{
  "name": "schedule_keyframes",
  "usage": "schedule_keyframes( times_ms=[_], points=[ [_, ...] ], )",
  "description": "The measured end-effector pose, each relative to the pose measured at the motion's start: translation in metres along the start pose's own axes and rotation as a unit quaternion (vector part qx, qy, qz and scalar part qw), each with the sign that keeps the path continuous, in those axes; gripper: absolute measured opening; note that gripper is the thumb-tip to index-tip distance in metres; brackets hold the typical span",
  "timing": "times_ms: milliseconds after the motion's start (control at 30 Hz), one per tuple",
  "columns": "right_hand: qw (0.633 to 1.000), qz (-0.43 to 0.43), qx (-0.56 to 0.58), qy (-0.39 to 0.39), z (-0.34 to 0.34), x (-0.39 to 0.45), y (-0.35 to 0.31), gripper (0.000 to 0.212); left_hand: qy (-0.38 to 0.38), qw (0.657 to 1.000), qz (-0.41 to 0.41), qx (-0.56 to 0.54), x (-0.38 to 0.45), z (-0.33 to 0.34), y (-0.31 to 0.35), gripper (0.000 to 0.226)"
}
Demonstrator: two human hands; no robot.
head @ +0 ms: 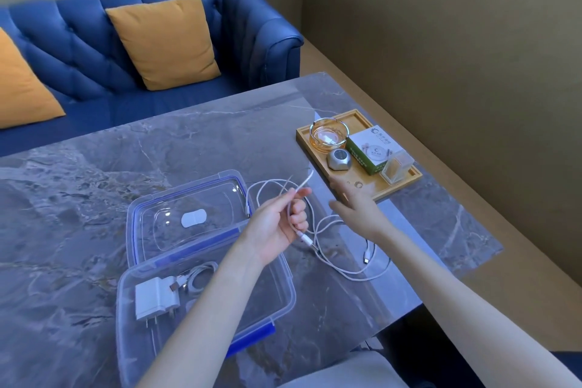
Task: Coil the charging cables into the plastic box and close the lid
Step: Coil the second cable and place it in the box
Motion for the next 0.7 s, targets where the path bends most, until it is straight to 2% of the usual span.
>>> schedule_keyframes(
  times_ms=[67,167,233,300,367,433,500,567,633,700],
  points=[
    [0.986,-0.045,0.159,-0.025,-0.003,-0.004,-0.032,0.057,-0.022,0.999,-0.022,-0.009,-0.005,0.008,-0.001,0.03],
    [0.96,-0.073,0.268,-0.047,-0.004,-0.007,-0.061,0.039,-0.055,0.997,-0.048,-0.027,-0.013,0.019,-0.001,0.033],
    [0.95,-0.066,0.3,-0.061,-0.004,-0.011,-0.071,0.03,-0.072,0.995,-0.056,-0.038,-0.018,0.025,0.001,0.034],
    [0.955,-0.04,0.281,-0.089,0.002,-0.021,-0.075,0.024,-0.086,0.995,-0.035,-0.039,-0.02,0.032,0.005,0.03],
    [0.957,-0.01,0.249,-0.149,0.014,-0.034,-0.075,0.02,-0.088,0.995,0.018,-0.038,-0.019,0.035,0.012,0.029],
    [0.951,-0.031,0.228,-0.209,0.029,-0.048,-0.08,0.012,-0.078,0.994,0.069,-0.031,-0.014,0.032,0.022,0.028],
    [0.939,-0.017,0.22,-0.264,0.038,-0.052,-0.081,0.033,-0.055,0.992,0.109,-0.022,-0.007,0.023,0.033,0.027],
    [0.936,0.027,0.172,-0.304,0.039,-0.053,-0.078,0.036,-0.027,0.989,0.148,-0.009,0.002,0.011,0.045,0.026],
    [0.94,0.033,0.1,-0.325,0.035,-0.058,-0.079,0.036,-0.003,0.983,0.18,0.046,0.011,-0.002,0.05,0.026],
    [0.938,0.032,0.056,-0.34,0.026,-0.061,-0.084,0.036,0.004,0.969,0.189,0.157,0.015,-0.011,0.046,0.027]
  ],
)
Point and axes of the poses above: each hand's wrist, its own x-axis towards the middle knuckle, its own z-axis out of the palm, y = z × x, the point moved 1 cm from there along x, towards the middle knuckle, and after that the axes turned 11 degrees about z, right-handed, at the moved point
